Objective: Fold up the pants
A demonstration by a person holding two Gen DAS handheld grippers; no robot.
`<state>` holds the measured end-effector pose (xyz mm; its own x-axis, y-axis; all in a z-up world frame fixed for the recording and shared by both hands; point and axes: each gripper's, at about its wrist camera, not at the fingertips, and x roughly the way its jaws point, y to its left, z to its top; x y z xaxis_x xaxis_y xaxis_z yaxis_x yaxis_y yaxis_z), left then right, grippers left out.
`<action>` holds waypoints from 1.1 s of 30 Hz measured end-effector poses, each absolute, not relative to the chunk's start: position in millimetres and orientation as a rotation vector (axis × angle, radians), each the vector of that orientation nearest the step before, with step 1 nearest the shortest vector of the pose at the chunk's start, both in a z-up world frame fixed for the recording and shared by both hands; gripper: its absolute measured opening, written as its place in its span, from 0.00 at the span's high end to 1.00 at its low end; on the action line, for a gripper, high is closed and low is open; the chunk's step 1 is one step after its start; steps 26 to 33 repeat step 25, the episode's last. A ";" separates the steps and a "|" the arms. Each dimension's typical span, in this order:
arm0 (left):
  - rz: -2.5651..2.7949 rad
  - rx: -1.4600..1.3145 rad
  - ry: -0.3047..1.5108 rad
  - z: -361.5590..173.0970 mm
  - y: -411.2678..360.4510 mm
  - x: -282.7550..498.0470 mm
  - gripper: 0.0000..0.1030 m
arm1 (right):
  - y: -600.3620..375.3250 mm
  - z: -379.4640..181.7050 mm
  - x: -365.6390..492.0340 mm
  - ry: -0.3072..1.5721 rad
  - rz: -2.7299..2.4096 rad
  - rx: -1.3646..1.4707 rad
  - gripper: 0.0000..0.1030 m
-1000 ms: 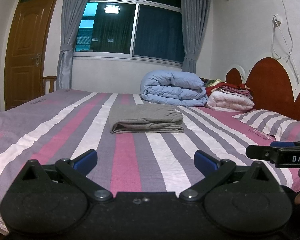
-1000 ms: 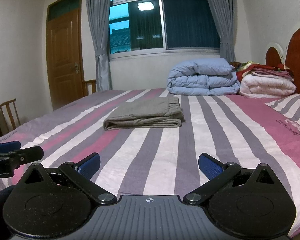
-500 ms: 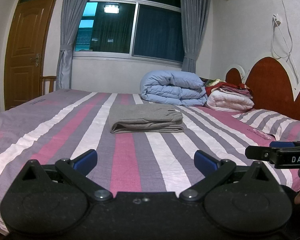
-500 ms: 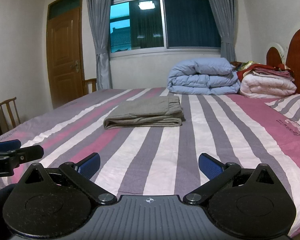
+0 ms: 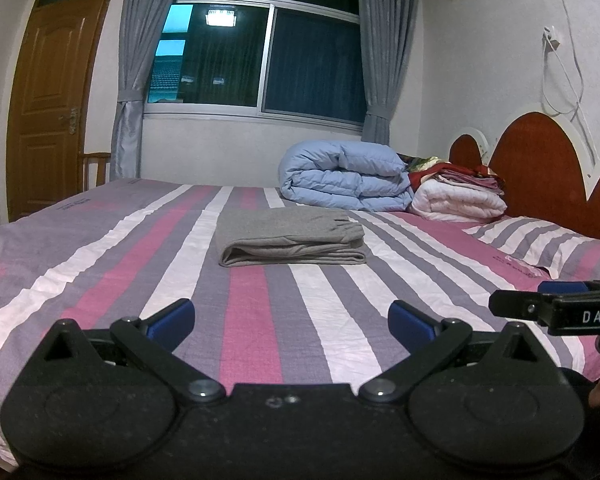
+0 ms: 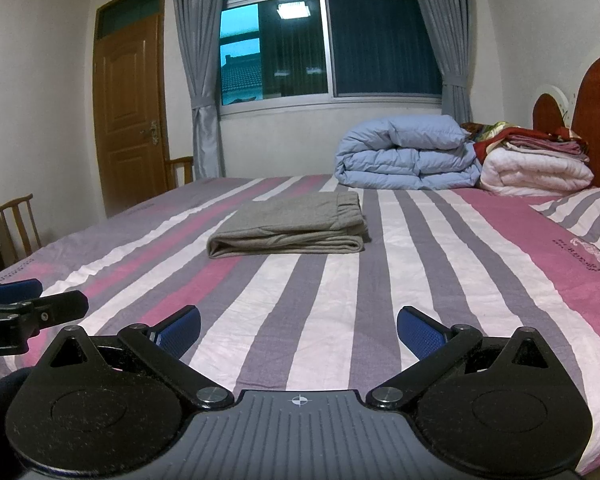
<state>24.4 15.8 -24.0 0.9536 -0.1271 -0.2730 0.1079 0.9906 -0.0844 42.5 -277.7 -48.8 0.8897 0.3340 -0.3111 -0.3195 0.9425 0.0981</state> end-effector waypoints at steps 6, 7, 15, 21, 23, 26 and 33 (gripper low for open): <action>-0.123 -0.069 0.282 -23.9 16.0 24.4 0.06 | -277.7 -48.5 42.1 0.331 0.339 0.044 0.00; -0.129 -0.069 0.280 -24.6 16.9 24.0 0.06 | -278.0 -48.4 42.0 0.330 0.340 0.044 0.00; -0.152 -0.058 0.254 -26.6 19.1 20.5 0.06 | -278.9 -48.1 41.8 0.331 0.340 0.045 0.00; -0.161 -0.048 0.252 -25.3 20.0 19.8 0.06 | -279.5 -48.0 41.8 0.332 0.341 0.044 0.00; -0.168 -0.047 0.253 -25.3 21.2 19.8 0.06 | -279.6 -47.8 41.6 0.331 0.342 0.044 0.00; -0.164 -0.046 0.253 -25.1 23.1 19.9 0.06 | -279.6 -48.2 41.7 0.331 0.342 0.043 0.00; -0.164 -0.046 0.253 -25.1 23.1 19.9 0.06 | -279.6 -48.2 41.7 0.331 0.342 0.043 0.00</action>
